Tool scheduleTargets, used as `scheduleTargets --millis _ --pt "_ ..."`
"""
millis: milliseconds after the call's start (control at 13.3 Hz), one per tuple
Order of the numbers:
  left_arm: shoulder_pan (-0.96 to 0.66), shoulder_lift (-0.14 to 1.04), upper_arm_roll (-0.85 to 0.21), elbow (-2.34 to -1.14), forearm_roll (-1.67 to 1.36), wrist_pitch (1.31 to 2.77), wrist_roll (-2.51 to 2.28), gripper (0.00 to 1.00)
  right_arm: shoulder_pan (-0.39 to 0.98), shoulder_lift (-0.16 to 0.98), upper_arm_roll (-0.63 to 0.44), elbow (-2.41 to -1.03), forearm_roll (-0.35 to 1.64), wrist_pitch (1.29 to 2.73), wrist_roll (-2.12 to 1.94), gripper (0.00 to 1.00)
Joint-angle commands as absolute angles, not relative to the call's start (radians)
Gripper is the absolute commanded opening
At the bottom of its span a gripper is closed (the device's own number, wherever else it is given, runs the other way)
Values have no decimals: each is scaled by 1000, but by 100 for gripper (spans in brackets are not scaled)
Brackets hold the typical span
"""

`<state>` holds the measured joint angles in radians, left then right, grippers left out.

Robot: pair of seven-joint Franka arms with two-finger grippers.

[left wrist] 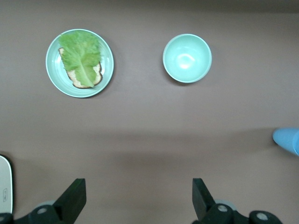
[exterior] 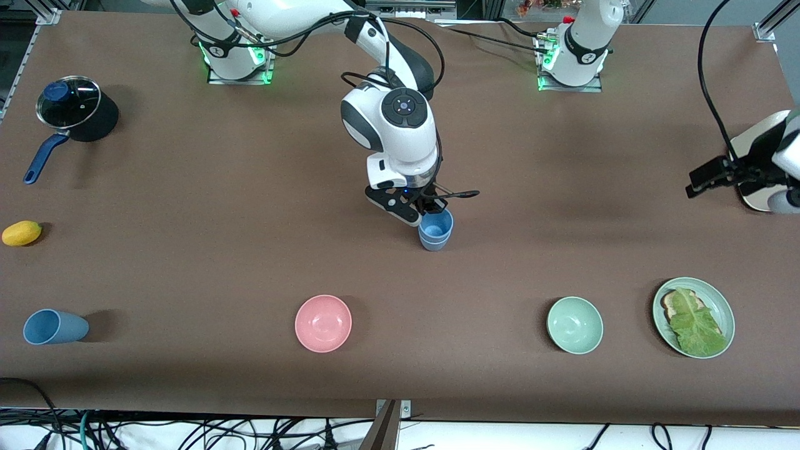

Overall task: Stack blue cups with both arms
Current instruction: 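Open the right gripper and lift it off the stacked cups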

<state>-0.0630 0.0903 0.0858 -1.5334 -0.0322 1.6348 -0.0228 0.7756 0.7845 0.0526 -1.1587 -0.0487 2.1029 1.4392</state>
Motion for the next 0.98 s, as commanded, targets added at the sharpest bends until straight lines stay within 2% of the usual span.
scheduleTargets --millis 0,151,528,679,905 --pt "-70 55 49 -1578 -15 1617 5 100 773 793 54 -1120 -55 2077 1440 57" --pt "-83 57 48 -1578 -21 1614 8 100 770 790 48 -1118 -57 2050 1430 72" --pt "-66 58 48 -1574 -38 1614 9 100 642 691 61 -1118 -13 1875 1208 94" --pt "-49 71 49 -1574 -52 1591 8 100 563 646 57 -1120 34 1810 1050 99" --pt "-48 75 49 -1571 -57 1588 5 100 425 572 52 -1121 52 1679 840 100"
